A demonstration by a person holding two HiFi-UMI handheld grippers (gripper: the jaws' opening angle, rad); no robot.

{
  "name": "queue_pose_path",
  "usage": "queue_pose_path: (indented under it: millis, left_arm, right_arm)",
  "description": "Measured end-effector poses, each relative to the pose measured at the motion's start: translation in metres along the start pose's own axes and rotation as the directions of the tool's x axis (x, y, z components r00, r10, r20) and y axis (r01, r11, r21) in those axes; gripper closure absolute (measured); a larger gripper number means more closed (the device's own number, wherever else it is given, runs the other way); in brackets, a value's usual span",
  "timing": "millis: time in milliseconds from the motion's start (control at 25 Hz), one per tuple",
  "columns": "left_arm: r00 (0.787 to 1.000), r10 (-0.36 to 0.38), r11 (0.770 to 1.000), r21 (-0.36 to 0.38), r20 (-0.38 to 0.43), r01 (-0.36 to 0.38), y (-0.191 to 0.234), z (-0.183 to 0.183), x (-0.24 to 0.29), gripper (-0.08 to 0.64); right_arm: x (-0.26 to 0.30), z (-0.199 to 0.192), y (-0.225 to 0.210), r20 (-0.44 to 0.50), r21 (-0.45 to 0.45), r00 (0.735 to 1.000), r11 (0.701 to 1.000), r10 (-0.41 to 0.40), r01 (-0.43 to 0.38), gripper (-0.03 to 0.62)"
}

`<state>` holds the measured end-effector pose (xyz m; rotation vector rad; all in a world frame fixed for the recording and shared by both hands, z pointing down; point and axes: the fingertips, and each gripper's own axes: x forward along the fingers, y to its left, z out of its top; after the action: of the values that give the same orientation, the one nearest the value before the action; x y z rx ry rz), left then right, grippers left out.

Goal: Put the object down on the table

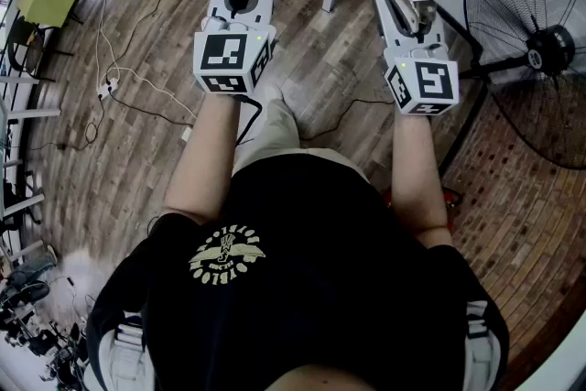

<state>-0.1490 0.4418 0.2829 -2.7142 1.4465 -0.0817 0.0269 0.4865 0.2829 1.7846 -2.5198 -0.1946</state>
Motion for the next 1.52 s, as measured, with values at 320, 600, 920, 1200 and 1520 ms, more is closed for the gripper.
queue_pose_path:
  millis: [320, 600, 920, 1200, 1520]
  left_arm:
    - [1.0, -0.025, 0.998, 0.051, 0.016, 0.024, 0.019, -0.014, 0.071, 0.526]
    - [0.999, -0.046, 0.999, 0.024, 0.015, 0.046, 0.054, -0.025, 0.138, 0.526]
    - [0.997, -0.076, 0.997, 0.026, -0.014, 0.076, 0.087, -0.04, 0.195, 0.526]
    - [0.997, -0.071, 0.996, 0.055, -0.003, 0.071, 0.128, -0.037, 0.221, 0.526]
    - [0.996, -0.089, 0.996, 0.009, 0.007, 0.089, 0.172, -0.038, 0.25, 0.526]
  right_arm:
    - [0.056, -0.035, -0.043, -0.032, 0.035, 0.998, 0.998, -0.054, 0.055, 0.439]
    - [0.111, -0.05, -0.069, -0.06, 0.053, 0.995, 0.995, -0.079, 0.082, 0.44]
    - [0.169, -0.062, -0.091, -0.075, 0.08, 0.993, 0.992, -0.088, 0.094, 0.44]
    - [0.219, -0.055, -0.091, -0.083, 0.074, 0.992, 0.992, -0.093, 0.099, 0.44]
    - [0.263, -0.051, -0.078, -0.103, 0.082, 0.989, 0.99, -0.106, 0.115, 0.44]
